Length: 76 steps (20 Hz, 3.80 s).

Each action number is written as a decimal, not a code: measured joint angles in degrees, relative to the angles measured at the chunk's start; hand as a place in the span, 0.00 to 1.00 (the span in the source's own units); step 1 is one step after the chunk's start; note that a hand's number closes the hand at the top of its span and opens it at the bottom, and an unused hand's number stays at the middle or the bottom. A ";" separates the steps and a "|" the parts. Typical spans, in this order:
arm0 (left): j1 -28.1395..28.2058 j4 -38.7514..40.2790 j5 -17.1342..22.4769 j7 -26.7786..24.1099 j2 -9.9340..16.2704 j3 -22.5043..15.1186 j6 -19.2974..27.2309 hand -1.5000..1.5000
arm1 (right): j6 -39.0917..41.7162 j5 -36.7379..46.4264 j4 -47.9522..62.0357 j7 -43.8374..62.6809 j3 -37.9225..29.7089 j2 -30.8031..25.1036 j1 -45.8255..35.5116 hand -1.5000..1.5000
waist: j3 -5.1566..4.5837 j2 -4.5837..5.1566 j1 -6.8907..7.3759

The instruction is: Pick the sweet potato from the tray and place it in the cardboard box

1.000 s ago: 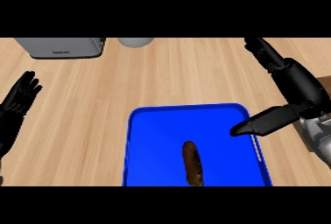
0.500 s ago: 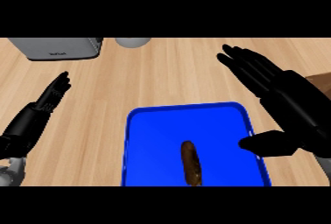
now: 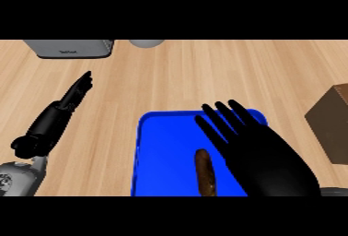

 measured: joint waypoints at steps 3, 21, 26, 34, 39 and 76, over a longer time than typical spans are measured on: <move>-0.34 0.59 -0.24 -0.44 -0.33 -0.17 -0.39 0.50 | 4.94 -1.30 1.63 4.88 4.58 4.51 -1.73 0.00 | -0.05 0.02 0.65; -1.25 3.04 -1.76 -1.58 -1.93 0.11 -0.72 0.50 | 10.82 -4.24 25.50 17.53 16.97 30.87 -4.65 0.00 | 0.13 -0.15 0.34; -1.03 3.06 -1.78 -1.63 -1.77 0.66 -1.18 0.50 | 11.42 -2.46 30.56 19.10 18.28 35.17 -3.87 0.00 | 0.21 -0.11 0.25; -1.92 3.35 -1.72 -0.89 -1.76 1.64 -2.15 0.50 | 13.13 2.46 36.24 19.39 18.52 39.98 -3.00 0.00 | 0.30 0.05 0.18; -1.78 2.35 -2.20 -0.29 -2.54 1.69 -1.75 0.50 | 14.81 5.48 39.26 18.63 18.44 40.26 -1.50 0.00 | 0.32 0.10 0.24; -3.15 5.13 -7.30 -1.18 -7.74 6.81 -7.09 0.50 | 24.08 38.27 39.26 3.38 9.52 36.91 16.72 1.00 | 0.39 0.36 1.01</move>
